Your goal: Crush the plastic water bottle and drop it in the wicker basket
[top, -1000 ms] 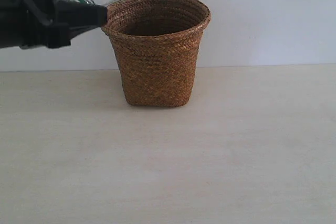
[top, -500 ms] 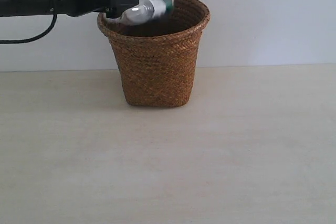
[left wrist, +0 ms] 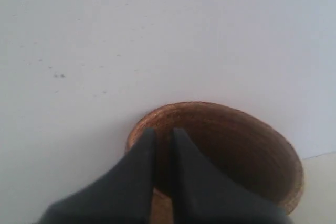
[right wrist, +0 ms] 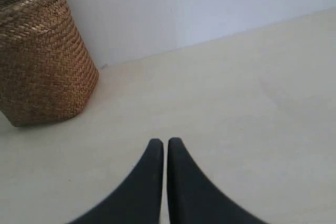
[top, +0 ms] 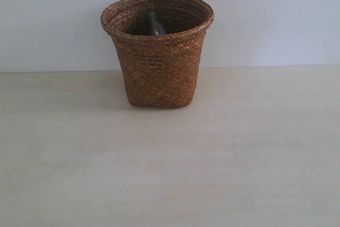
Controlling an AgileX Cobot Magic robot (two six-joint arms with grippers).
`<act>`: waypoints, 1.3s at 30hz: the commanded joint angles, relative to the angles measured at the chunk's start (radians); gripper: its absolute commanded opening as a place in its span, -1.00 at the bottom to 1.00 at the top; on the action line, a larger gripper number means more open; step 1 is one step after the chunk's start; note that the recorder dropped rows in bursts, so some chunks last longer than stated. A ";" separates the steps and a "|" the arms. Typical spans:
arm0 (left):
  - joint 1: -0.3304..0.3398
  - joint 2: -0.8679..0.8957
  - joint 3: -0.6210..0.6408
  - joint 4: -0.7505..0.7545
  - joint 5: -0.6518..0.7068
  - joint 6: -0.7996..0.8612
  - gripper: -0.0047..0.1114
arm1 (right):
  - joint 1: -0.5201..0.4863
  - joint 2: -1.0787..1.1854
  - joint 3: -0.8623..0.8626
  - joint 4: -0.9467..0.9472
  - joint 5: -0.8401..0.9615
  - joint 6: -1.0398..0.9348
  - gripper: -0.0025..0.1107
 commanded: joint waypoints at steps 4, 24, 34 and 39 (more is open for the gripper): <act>-0.001 -0.166 0.184 -0.010 -0.069 -0.014 -0.85 | -0.005 -0.004 0.000 -0.002 -0.006 -0.001 -0.96; -0.001 -0.691 0.601 -0.010 -0.065 -0.104 -0.85 | -0.005 -0.004 0.000 0.003 0.010 -0.001 -0.96; -0.001 -0.782 0.626 -0.010 -0.065 -0.102 -0.85 | -0.005 -0.004 0.000 0.003 0.010 -0.001 -0.96; -0.001 -0.782 0.626 -0.010 -0.065 -0.102 -0.85 | -0.005 -0.004 0.000 0.003 0.010 -0.001 -0.96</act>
